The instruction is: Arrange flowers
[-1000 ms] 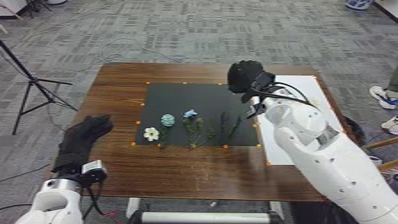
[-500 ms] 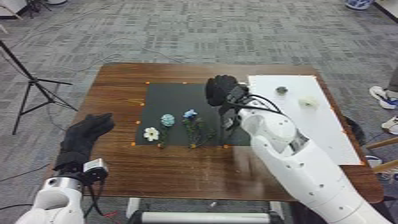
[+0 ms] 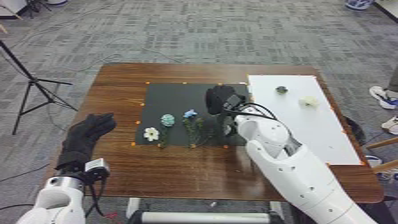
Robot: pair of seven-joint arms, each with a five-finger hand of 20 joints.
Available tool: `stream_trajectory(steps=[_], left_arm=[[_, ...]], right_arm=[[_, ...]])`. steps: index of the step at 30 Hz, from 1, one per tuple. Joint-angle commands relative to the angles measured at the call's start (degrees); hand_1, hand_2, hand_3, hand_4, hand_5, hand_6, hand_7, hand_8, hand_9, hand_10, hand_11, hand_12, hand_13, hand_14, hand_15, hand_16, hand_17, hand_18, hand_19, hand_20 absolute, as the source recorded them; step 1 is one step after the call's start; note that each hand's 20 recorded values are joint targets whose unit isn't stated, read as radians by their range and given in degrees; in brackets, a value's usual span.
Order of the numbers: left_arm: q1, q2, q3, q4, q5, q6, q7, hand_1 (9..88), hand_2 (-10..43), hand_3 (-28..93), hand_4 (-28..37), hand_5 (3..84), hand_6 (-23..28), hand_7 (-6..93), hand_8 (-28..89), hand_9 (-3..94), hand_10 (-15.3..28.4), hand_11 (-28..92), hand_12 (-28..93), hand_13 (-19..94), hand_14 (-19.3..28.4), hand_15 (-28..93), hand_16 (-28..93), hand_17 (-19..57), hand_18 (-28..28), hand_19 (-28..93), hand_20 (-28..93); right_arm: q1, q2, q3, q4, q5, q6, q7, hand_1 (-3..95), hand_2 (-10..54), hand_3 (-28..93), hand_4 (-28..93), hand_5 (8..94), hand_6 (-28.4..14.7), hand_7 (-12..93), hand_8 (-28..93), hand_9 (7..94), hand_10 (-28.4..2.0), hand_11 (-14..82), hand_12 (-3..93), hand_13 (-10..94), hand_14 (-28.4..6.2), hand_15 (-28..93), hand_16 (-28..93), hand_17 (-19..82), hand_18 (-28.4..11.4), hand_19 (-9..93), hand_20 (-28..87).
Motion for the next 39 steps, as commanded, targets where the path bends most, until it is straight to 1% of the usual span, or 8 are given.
stream_trajectory(steps=[1, 4, 12, 23, 29, 38, 39], left_arm=[[0.42, -0.48, -0.08, -0.06, -0.13, -0.33, -0.03, 23.3, 13.2, 67, -28.3, 50.7, 2.8, 16.9, -7, 49.5, 13.9, 22, 13, 37, 17.7, 22, -1, 3.8, 9.2, 6, 13], [-0.08, -0.43, 0.25, 0.11, -0.02, -0.3, -0.24, 23.3, 13.2, 67, -28.3, 50.7, 2.8, 17.0, -7, 49.6, 13.9, 22, 13, 37, 17.7, 22, -1, 3.8, 9.2, 6, 13], [0.15, -0.45, 0.14, -0.04, 0.02, -0.25, -0.15, 23.2, 13.1, 67, -28.3, 50.8, 2.9, 16.9, -7, 49.6, 13.9, 22, 13, 37, 17.7, 22, -1, 3.8, 9.2, 6, 13], [0.38, -0.36, -0.01, -0.1, 0.09, -0.48, -0.39, 23.3, 13.1, 67, -28.3, 50.6, 2.9, 16.8, -7, 49.6, 13.8, 22, 13, 37, 17.7, 22, -1, 3.8, 9.2, 6, 13], [0.43, -0.3, -0.07, -0.19, 0.15, -0.51, -0.7, 23.3, 13.0, 67, -28.3, 50.8, 2.8, 16.9, -7, 49.6, 14.0, 22, 13, 38, 17.7, 22, -1, 3.8, 9.2, 6, 13], [0.6, -0.18, -0.22, -0.24, 0.2, -0.6, -0.85, 23.4, 13.0, 67, -28.3, 50.8, 2.8, 16.8, -7, 49.6, 13.9, 22, 13, 38, 17.7, 22, -1, 3.8, 9.2, 6, 13], [0.8, -0.24, -0.32, -0.31, 0.14, -0.62, -0.7, 23.4, 13.0, 67, -28.3, 50.8, 2.8, 16.9, -7, 49.6, 13.9, 22, 13, 38, 17.7, 22, -1, 3.8, 9.2, 6, 13]], right_arm=[[-0.56, -1.55, 0.84, 0.59, -0.48, -2.11, -0.4, 56.0, -9.4, 63, -21, 77.5, 2.7, 22, 2, 85.8, -8.9, 7.1, 24.8, 75, -9.2, 57, 36, 38, -22.6, 81, 55], [-0.41, -1.47, 0.94, 0.69, -0.25, -2.11, -0.52, 52.0, -9.5, 62, -20, 74.9, 1.6, 22, 2, 82.0, -9.8, 11.6, 21.2, 73, -9.9, 59, 35, 37, -22.8, 81, 55], [-0.34, -0.93, 0.86, 0.33, 0.1, -2.17, -0.39, 50.1, -9.5, 61, -19, 74.3, 1.0, 21, 3, 80.9, -10.6, 14.2, 17.9, 72, -10.4, 59, 35, 36, -22.8, 81, 55], [-0.23, 0.34, 1.34, -0.67, 0.72, -1.81, -0.05, 49.4, -9.5, 61, -18, 73.6, 0.6, 20, 3, 79.5, -10.8, 14.9, 16.4, 71, -10.6, 59, 35, 36, -22.7, 81, 55], [-0.32, 0.98, 1.8, -1.58, 1.25, -1.81, 0.17, 45.4, -9.5, 64, -18, 70.2, 0.0, 20, 2, 76.8, -11.1, 14.9, 16.0, 69, -11.1, 60, 35, 35, -22.7, 80, 56], [0.05, 2.18, 2.2, -2.78, 2.3, -1.99, 0.37, 44.2, -9.5, 66, -19, 69.6, 0.0, 20, 1, 76.3, -11.2, 14.9, 15.9, 69, -11.2, 60, 34, 35, -22.7, 80, 56], [-0.01, 2.36, 2.31, -3.14, 2.45, -2.19, 0.34, 44.0, -9.5, 66, -19, 69.5, 0.0, 20, 1, 76.3, -11.2, 14.9, 15.9, 69, -11.3, 60, 34, 35, -22.6, 80, 56]])
